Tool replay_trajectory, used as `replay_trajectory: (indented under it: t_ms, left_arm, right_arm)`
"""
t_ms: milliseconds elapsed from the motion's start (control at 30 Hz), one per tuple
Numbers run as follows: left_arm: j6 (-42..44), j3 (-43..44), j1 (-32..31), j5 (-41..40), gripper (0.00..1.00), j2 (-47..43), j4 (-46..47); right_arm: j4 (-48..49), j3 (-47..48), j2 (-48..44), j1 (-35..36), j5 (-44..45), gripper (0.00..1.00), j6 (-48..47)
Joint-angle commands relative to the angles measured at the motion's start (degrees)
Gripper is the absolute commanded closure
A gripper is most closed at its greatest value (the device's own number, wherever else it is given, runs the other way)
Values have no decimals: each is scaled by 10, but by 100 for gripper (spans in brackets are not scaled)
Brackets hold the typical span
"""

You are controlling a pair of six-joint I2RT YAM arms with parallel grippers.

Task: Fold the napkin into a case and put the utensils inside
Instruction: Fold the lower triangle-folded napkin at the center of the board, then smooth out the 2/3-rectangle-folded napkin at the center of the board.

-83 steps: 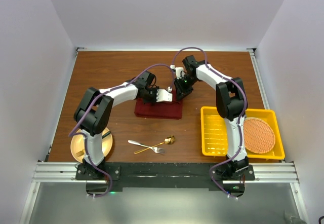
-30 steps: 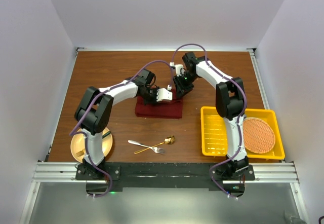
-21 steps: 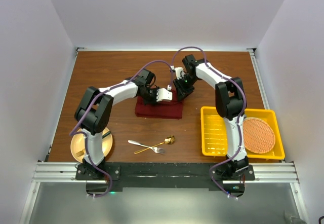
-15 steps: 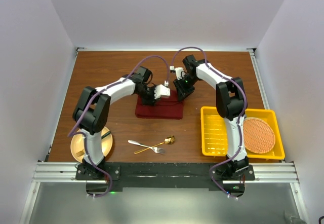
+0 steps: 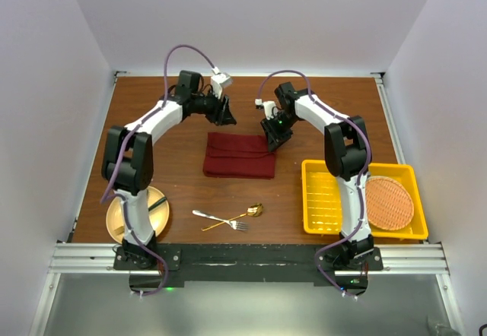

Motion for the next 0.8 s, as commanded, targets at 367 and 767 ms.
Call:
replay_trajectory:
  t_ms: [367, 767]
  left_arm:
    - [-610, -147, 3, 107, 39, 117, 524]
    - [-569, -221, 48, 61, 45, 178, 447]
  right_arm:
    - [47, -10, 21, 0, 46, 70, -49]
    - [27, 33, 30, -6, 7, 68, -75]
